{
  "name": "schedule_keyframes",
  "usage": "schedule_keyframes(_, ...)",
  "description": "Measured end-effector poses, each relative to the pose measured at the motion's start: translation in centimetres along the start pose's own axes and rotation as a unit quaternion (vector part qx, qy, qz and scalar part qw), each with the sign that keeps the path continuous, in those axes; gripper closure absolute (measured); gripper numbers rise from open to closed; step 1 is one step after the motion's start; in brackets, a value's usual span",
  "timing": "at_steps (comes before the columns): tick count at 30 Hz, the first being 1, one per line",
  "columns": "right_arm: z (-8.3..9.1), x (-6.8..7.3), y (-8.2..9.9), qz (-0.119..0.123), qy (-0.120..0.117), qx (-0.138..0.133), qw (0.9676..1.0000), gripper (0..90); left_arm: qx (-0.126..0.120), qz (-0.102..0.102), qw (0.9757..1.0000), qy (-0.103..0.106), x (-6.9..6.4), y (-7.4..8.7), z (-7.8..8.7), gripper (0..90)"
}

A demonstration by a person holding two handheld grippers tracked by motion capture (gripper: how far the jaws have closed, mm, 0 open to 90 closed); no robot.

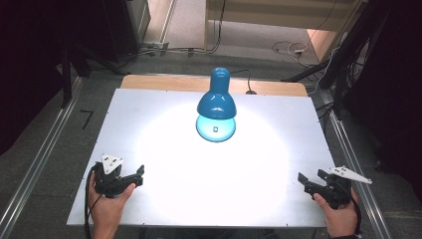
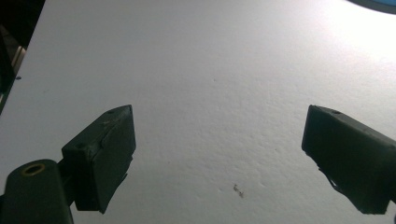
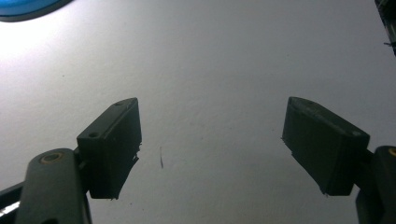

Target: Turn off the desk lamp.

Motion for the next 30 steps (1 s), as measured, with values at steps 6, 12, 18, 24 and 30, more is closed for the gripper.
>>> schedule_keyframes(6, -0.1, 0.0, 0.0, 0.001, 0.001, 0.000, 1.0000, 18.5, -0.006, 0.012, 0.9998, 0.017, -0.5, -0.2, 0.1, 10.6)
schedule_keyframes(12, -0.1, 0.0, 0.0, 0.003, 0.001, 0.000, 1.0000, 18.5, -0.009, 0.009, 0.9997, 0.021, -1.0, -0.5, 0.2, 10.6)
schedule_keyframes(18, -0.2, 0.1, 0.0, 0.004, 0.000, 0.002, 1.0000, 18.5, -0.009, 0.011, 0.9996, 0.026, -1.4, -0.6, -0.1, 10.6)
schedule_keyframes(24, -0.2, 0.2, 0.0, 0.002, 0.000, 0.003, 1.0000, 18.5, -0.009, 0.014, 0.9994, 0.031, -1.6, -0.7, -0.2, 10.7)
schedule_keyframes(30, -0.2, 0.2, 0.0, 0.006, -0.001, 0.002, 1.0000, 18.5, -0.012, 0.015, 0.9994, 0.031, -1.8, -1.0, -0.3, 10.7)
Point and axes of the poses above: each handheld gripper's, and its own axes: z roughly backward along the jaws, y roughly out of its underside, x roughly to its left, the point moved 3 cm from there along -z, roughly forward along the jaws, and after that the axes turned 10 degrees about -z, right-handed, at the moved point
